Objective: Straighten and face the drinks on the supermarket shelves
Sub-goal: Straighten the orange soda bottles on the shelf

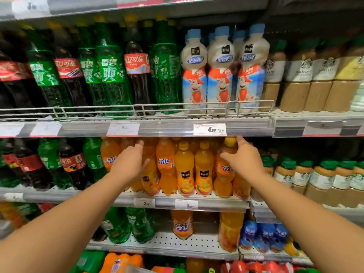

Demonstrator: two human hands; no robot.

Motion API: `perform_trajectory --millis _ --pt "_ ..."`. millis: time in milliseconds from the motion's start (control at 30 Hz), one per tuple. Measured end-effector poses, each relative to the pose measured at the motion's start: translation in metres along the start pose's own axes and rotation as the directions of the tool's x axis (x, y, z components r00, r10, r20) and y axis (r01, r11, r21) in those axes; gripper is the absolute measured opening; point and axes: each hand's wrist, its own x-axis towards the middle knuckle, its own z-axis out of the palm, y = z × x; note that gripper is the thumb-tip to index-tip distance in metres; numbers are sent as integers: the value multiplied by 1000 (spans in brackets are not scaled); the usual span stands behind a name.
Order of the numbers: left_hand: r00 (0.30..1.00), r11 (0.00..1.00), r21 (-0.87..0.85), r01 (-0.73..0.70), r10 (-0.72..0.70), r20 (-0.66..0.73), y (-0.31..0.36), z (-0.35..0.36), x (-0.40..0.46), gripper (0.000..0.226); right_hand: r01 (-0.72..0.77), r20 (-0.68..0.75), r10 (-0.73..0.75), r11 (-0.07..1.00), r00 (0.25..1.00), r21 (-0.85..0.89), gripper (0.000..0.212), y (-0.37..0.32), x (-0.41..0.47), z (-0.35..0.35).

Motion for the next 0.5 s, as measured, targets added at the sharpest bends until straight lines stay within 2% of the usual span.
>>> perform_trajectory --millis 100,200,333,500 --pt "997 996 -56 62 -64 -35 4 -2 -6 44 -19 49 16 999 999 51 63 9 -10 -4" --pt "990 975 -175 138 -135 25 10 -4 -11 43 -7 76 1 997 997 75 48 13 -16 -9" --pt "982 967 -177 182 -168 91 9 -5 -23 41 26 110 -37 995 993 101 33 15 -26 -15" --pt "981 932 -314 180 -193 -9 3 -5 -54 30 151 39 -156 983 987 109 25 10 -58 -15"
